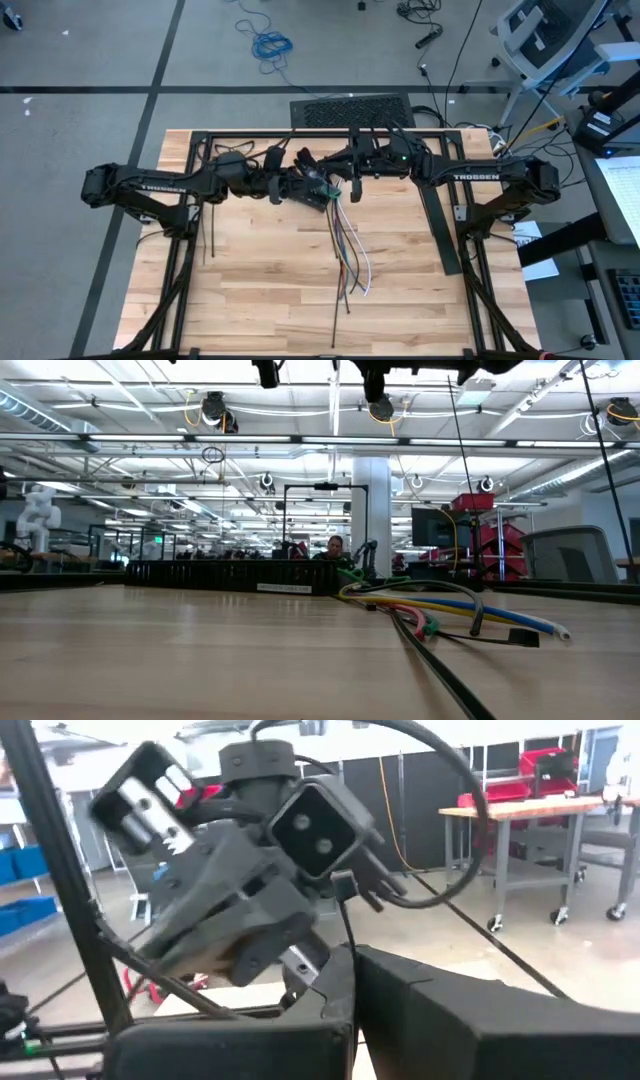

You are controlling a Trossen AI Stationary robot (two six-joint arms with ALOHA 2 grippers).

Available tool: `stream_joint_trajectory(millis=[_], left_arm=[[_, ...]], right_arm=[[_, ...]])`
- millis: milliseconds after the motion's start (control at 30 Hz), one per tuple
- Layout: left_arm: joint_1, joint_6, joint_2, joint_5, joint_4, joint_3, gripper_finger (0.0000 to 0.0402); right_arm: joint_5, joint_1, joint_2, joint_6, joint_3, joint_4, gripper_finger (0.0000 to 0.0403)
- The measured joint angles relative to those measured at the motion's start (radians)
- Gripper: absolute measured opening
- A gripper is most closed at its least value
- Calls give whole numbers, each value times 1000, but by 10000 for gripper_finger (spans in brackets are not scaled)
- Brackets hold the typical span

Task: Ziptie cables
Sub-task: Insert the black zip tie into the lock head

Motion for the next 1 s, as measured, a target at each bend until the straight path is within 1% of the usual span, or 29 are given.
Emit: stream_joint_trajectory(millis=[100, 200, 333, 467, 567, 700, 833, 933, 1000], left_arm=[[13, -2, 1, 13, 36, 0, 0], [36, -39, -1, 62, 100, 1, 0], [56, -128, 0, 125, 104, 0, 0], [57, -135, 0, 180, 100, 1, 0], [56, -131, 0, 190, 87, 0, 0], [57, -80, 1, 193, 41, 0, 0], [57, -85, 11, 193, 63, 0, 0], [58, -126, 35, 205, 51, 0, 0], [58, -141, 52, 205, 60, 0, 0]], right_arm=[[3, -3, 16, -3, 0, 18, 0], [6, -6, 50, 4, 0, 73, 0], [5, -26, 94, 27, 0, 131, 0], [0, -37, 108, 31, -1, 172, 0], [-5, -37, 103, 25, -1, 197, 0], [-7, -32, 101, 7, -1, 230, 0], [-8, -18, 100, -3, -1, 223, 0], [-10, -7, 100, -22, -1, 224, 0], [-30, -3, 100, -25, -1, 224, 0]])
